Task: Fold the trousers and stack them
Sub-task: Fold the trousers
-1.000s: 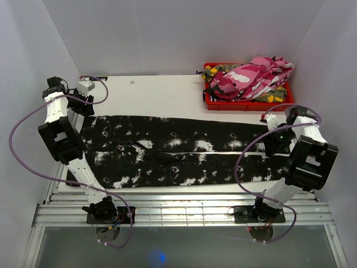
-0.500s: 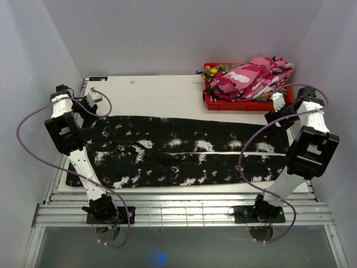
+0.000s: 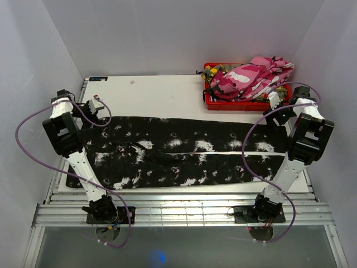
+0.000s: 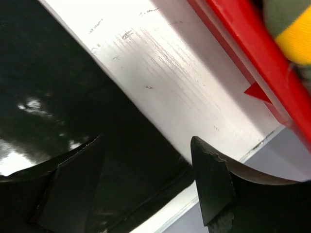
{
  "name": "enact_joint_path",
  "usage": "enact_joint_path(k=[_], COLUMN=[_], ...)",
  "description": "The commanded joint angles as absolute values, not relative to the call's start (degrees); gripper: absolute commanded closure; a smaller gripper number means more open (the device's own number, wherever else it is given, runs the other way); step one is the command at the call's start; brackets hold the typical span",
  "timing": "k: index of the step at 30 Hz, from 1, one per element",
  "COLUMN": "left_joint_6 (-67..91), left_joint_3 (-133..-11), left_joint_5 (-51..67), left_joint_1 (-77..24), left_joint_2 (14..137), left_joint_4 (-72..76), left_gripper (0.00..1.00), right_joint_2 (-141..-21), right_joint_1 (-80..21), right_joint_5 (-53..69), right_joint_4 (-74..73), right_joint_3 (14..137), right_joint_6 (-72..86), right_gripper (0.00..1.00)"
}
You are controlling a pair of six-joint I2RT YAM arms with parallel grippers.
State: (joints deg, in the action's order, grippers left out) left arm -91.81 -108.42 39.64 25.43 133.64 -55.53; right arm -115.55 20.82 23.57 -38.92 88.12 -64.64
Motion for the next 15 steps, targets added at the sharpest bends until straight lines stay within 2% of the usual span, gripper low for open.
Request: enact_joint_path(k=[1,8,11,12,14,15], left_joint_6=[-93.5,-94.0,-93.3,-93.2,-92.1,-91.5], left_joint_3=[-105.5,-105.1,-105.2,-105.3,-106.0,-106.3], left_joint_5=[35.9,35.3,34.9,34.8,35.4,35.8], left_joint_1=[25.4,25.3,25.3,25.3,25.3,25.3], left_joint_2=[135.0,135.4,135.4,135.5,135.5,135.5], left_joint_4=[-61.6,-62.4,-62.9,-63.3,-64.2,-64.4], left_gripper=[0.84,0.91,0.97,1.0,1.0,1.0], right_joint_2=[-117.6,-122.5,-123.4,-123.3,-121.9,-121.4], right_joint_1=[20.5,20.4,20.3,20.3,20.3,20.4], right_joint_5=[24.0,20.6,19.2,19.0,18.7,18.8], right_joint_4=[-36.8,-34.1,-34.8,-35.2,-35.7,-35.9], right_joint_3=[89.7,86.4,85.4,85.1,83.9,83.8], right_joint_6=[-70.7,-77.1,-79.0,-80.5,-81.3,-81.4], right_gripper=[0.25,0.25,0.44,0.55,0.69,0.89])
